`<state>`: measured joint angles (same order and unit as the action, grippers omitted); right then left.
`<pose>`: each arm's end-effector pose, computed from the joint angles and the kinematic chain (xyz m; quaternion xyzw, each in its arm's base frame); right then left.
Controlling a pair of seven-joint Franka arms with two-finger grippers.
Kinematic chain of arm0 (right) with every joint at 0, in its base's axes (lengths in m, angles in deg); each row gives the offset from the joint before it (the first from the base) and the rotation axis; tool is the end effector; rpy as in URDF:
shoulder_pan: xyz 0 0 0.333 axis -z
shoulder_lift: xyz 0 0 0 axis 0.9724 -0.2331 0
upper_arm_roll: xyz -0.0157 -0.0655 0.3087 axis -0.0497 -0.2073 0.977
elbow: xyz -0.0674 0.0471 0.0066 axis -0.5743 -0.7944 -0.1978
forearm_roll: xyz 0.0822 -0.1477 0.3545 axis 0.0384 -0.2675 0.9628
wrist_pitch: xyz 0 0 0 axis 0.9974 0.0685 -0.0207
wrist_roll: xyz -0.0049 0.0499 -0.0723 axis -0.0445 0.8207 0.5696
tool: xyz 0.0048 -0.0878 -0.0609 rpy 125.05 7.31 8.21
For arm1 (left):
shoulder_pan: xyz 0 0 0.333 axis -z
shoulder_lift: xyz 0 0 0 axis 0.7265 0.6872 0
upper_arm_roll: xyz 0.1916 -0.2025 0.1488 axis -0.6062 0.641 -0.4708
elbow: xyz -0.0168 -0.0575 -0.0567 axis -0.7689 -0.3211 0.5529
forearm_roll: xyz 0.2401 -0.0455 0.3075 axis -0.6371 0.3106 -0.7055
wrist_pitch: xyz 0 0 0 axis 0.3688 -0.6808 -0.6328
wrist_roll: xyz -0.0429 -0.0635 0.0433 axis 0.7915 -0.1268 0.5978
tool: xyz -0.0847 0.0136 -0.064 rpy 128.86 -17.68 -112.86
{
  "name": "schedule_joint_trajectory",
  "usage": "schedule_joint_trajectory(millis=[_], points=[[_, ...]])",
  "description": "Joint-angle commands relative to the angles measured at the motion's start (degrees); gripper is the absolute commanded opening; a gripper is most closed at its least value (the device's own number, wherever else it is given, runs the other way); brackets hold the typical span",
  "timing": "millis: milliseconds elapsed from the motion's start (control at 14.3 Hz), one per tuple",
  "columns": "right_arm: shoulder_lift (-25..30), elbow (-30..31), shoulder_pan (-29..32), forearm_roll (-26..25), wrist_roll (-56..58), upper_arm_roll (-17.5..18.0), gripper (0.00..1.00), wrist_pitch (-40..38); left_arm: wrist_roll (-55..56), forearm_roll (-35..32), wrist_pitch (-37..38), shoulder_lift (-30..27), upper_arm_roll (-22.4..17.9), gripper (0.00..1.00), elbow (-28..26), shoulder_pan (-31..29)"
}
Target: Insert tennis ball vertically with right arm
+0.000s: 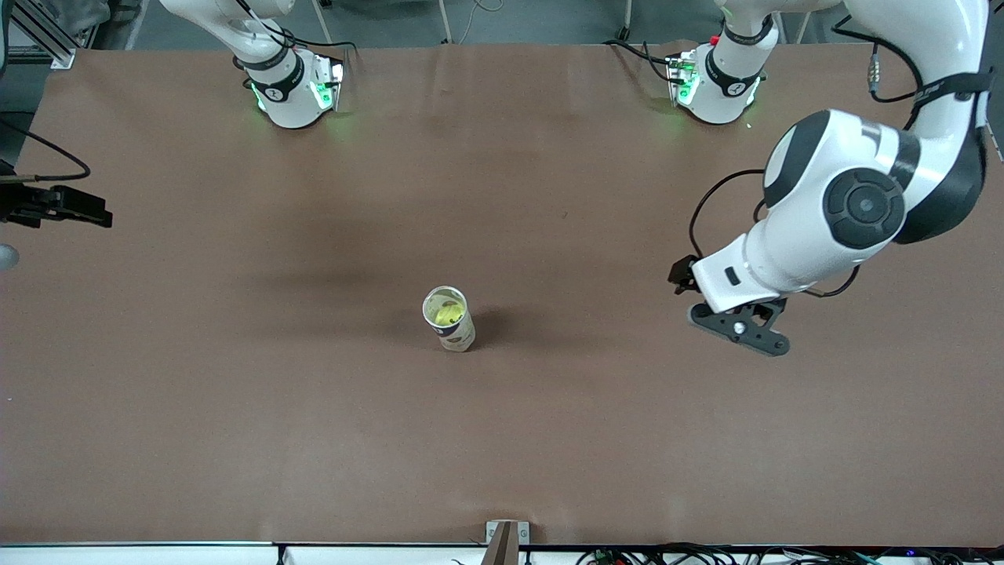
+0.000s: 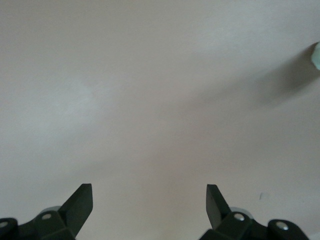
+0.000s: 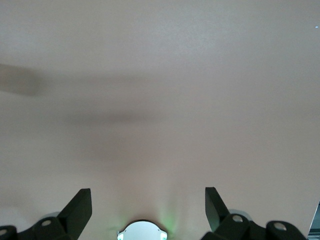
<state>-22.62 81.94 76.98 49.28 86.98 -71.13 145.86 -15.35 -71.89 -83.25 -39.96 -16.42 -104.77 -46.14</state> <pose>0.5796 -0.0372 0.6160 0.9950 0.0050 -0.0981 0.0167 0.6285 -0.2106 0.4882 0.9803 -0.1946 -0.0314 0.0107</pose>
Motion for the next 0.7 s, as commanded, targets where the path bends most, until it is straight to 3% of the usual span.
schedule_joint_trajectory(millis=[0,419,628], points=[[3.8,4.2,-0.9,1.6,-1.1,-0.6,1.00,0.5,0.5,-1.0,4.7,-5.7,-0.6,1.00,0.1,-3.0],[8.5,7.4,-1.5,1.6,-4.7,-1.4,1.00,1.1,0.3,-1.0,12.0,-13.2,-0.5,1.00,0.2,-6.8],[14.0,13.9,-1.3,1.6,-4.8,-1.4,1.00,4.7,0.1,0.1,14.9,-16.0,-0.8,1.00,1.2,-8.6]])
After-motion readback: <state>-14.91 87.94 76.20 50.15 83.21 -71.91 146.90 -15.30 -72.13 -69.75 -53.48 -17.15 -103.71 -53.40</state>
